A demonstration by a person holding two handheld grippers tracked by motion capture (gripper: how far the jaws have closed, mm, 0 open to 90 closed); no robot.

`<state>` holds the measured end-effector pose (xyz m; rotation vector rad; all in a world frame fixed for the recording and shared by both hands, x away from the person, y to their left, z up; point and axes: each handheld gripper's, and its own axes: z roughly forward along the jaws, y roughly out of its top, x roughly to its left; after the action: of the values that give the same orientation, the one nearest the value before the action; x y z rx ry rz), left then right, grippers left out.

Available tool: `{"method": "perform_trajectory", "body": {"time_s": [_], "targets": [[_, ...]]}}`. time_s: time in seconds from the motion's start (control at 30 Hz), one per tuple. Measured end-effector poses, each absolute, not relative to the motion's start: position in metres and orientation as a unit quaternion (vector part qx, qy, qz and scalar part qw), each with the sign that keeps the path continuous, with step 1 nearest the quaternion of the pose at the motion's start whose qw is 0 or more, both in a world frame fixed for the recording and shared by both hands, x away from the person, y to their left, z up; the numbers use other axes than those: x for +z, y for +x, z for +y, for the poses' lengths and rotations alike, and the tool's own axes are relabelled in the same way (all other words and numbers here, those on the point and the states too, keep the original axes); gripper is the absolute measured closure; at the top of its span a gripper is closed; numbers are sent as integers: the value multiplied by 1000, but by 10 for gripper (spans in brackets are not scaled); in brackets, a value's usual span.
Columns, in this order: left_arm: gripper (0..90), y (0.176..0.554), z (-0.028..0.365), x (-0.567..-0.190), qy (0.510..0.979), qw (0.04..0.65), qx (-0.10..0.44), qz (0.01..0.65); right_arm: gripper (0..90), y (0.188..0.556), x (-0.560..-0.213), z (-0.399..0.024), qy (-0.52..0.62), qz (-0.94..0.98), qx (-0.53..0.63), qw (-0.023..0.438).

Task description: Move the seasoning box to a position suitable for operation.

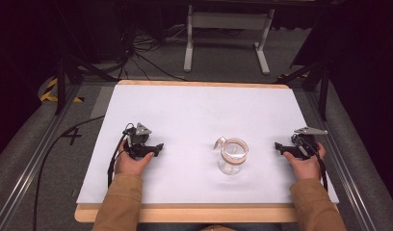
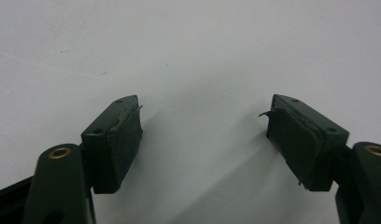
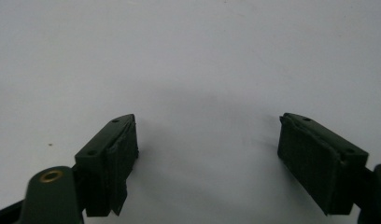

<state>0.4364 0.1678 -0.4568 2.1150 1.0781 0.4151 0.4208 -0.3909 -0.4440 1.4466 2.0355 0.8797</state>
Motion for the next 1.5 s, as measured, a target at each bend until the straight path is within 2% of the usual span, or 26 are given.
{"method": "perform_trajectory", "body": {"time_s": [0.03, 0.07, 0.1, 0.13, 0.2, 0.43, 0.47, 0.5, 0.6, 0.7, 0.87, 1.5], "targets": [[275, 437, 168, -457, 816, 363, 165, 419, 235, 421, -444, -391, 530, 745, 322, 245], [298, 437, 168, -456, 806, 363, 164, 438, 315, 420, -444, -391, 532, 742, 322, 248], [348, 439, 169, -453, 803, 361, 151, 449, 538, 418, -442, -392, 531, 740, 329, 251], [370, 441, 170, -450, 806, 358, 140, 450, 649, 416, -439, -392, 529, 744, 329, 241], [407, 442, 170, -444, 806, 364, 131, 448, 710, 413, -433, -387, 514, 754, 336, 233], [444, 431, 160, -409, 837, 338, 138, 409, 841, 405, -409, -362, 454, 786, 375, 187], [443, 431, 160, -409, 837, 338, 138, 409, 841, 405, -409, -362, 454, 786, 375, 187], [432, 431, 159, -404, 847, 327, 113, 403, 856, 403, -403, -354, 433, 798, 380, 177], [420, 427, 158, -395, 865, 291, 116, 392, 841, 401, -394, -339, 384, 821, 391, 162], [420, 421, 160, -381, 862, 307, 114, 387, 899, 400, -388, -323, 353, 835, 394, 150], [406, 412, 160, -366, 850, 335, 113, 390, 900, 402, -390, -303, 329, 852, 383, 136], [406, 409, 159, -358, 851, 335, 113, 389, 900, 399, -415, -274, 306, 877, 356, 103]]}}
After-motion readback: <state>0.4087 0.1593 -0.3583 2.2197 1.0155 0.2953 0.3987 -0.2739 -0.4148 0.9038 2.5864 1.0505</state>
